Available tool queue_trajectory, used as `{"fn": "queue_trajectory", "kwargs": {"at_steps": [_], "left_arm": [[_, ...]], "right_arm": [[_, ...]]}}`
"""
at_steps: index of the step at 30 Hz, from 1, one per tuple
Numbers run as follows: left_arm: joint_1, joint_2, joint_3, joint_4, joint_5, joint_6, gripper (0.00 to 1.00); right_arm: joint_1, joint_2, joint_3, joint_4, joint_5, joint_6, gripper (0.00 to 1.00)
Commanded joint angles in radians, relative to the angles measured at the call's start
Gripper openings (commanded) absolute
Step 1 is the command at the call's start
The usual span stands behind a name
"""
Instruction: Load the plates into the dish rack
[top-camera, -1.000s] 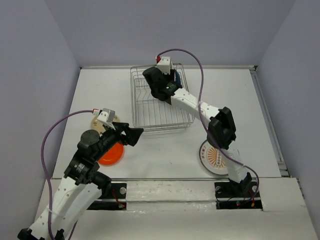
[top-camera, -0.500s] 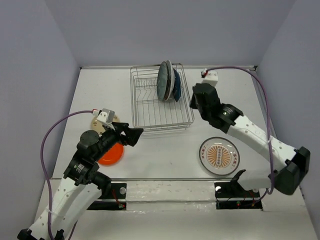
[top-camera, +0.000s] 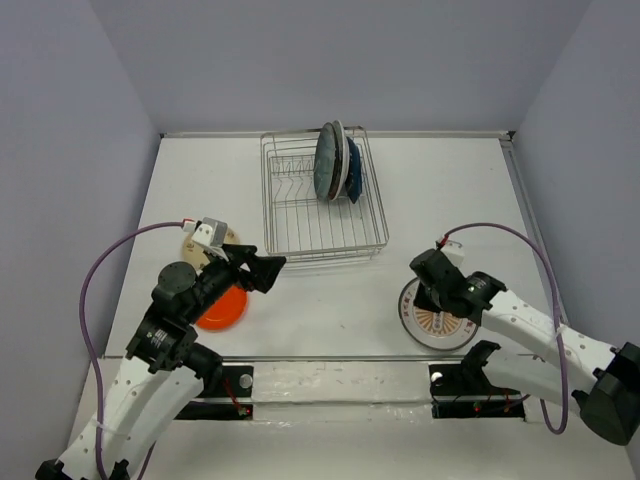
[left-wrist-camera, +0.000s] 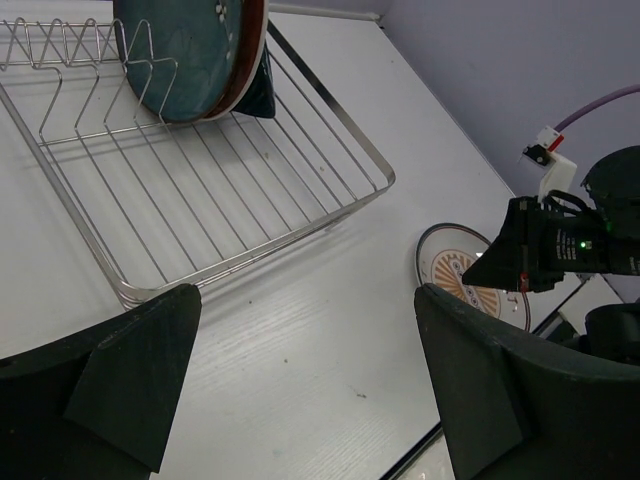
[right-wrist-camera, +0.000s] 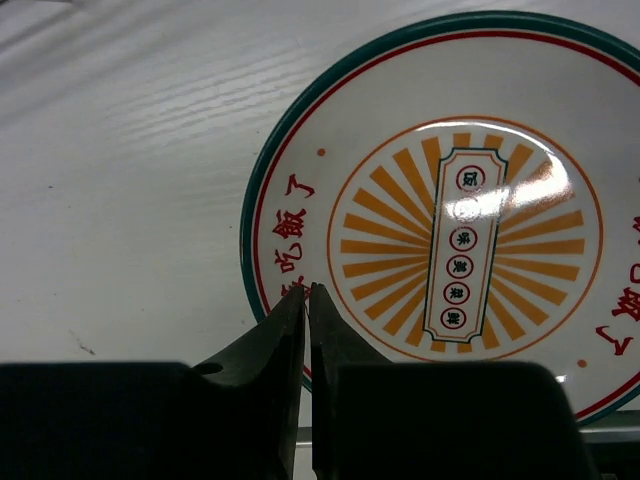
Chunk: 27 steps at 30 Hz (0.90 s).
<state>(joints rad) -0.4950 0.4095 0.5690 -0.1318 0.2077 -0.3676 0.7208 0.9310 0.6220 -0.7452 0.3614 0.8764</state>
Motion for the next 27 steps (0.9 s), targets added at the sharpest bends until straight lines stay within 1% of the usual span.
{"fn": "queue_trajectory", "kwargs": {"at_steps": [1,2,4,7,10,11,12,14,16,18,20,22,25,27], "left_arm": [[0.009,-0.005,0.011,0.043,0.007,0.001,0.99],[0.009,-0.003,0.009,0.043,0.009,0.001,0.99],[0.009,-0.003,0.009,0.044,0.009,0.002,0.99],[0.007,0.002,0.009,0.043,0.012,0.002,0.99],[0.009,0.003,0.011,0.044,0.013,0.004,0.99],[0.009,0.005,0.009,0.043,0.012,0.004,0.99],[0.007,0.005,0.009,0.044,0.012,0.004,0.99],[0.009,0.012,0.009,0.043,0.012,0.004,0.99],[0.009,0.015,0.011,0.043,0.013,0.004,0.99],[0.009,0.025,0.011,0.043,0.015,0.006,0.99],[0.007,0.031,0.011,0.043,0.019,0.006,0.99],[0.009,0.035,0.011,0.044,0.019,0.007,0.99],[0.009,0.041,0.012,0.043,0.016,0.007,0.99],[0.009,0.045,0.012,0.041,0.013,0.009,0.99]], "right_arm": [[-0.032,0.061,-0.013,0.010,0.034,0.087,0.12],[-0.032,0.099,-0.010,0.029,0.021,0.075,0.12],[-0.032,0.123,-0.008,0.058,0.025,0.087,0.12],[-0.053,0.155,-0.010,0.168,0.011,0.070,0.12],[-0.144,0.235,-0.013,0.236,0.004,0.021,0.12],[-0.179,0.256,-0.016,0.292,-0.022,-0.020,0.10],[-0.245,0.294,-0.030,0.323,-0.039,-0.039,0.09],[-0.300,0.324,-0.038,0.424,-0.108,-0.077,0.07],[-0.340,0.365,-0.025,0.498,-0.128,-0.102,0.07],[-0.360,0.405,0.005,0.532,-0.134,-0.120,0.07],[-0.373,0.466,0.048,0.614,-0.141,-0.157,0.07],[-0.420,0.508,0.094,0.702,-0.147,-0.175,0.07],[-0.472,0.613,0.156,0.814,-0.177,-0.203,0.07],[-0.515,0.690,0.229,0.839,-0.154,-0.214,0.07]]}}
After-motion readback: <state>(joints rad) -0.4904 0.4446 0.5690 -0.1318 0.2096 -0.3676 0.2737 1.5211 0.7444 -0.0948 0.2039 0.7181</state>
